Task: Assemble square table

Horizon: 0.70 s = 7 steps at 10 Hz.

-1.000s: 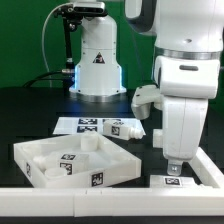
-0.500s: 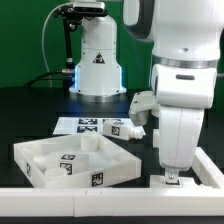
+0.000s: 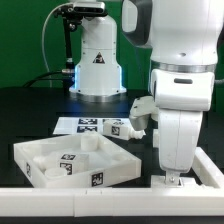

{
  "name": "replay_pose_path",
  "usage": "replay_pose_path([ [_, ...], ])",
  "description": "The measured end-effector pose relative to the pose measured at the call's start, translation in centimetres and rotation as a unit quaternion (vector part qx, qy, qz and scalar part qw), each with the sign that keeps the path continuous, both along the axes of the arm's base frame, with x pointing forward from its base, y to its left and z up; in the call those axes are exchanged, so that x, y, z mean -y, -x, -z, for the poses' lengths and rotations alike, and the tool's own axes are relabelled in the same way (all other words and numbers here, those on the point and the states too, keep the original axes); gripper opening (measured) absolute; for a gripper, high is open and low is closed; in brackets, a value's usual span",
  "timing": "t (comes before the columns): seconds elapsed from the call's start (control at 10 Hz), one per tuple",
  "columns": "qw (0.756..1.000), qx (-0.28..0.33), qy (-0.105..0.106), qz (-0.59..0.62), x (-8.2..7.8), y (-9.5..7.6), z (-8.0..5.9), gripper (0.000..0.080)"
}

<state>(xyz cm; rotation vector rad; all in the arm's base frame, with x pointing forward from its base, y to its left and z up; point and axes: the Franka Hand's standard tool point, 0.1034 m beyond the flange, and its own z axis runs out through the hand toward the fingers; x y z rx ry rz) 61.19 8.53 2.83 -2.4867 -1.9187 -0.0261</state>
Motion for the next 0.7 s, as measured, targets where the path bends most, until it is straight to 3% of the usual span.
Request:
replay_pose_path([
  [0.7,1.000,0.009,-0.003,0.029,-0.7,3.3,-0.1,0.0649],
])
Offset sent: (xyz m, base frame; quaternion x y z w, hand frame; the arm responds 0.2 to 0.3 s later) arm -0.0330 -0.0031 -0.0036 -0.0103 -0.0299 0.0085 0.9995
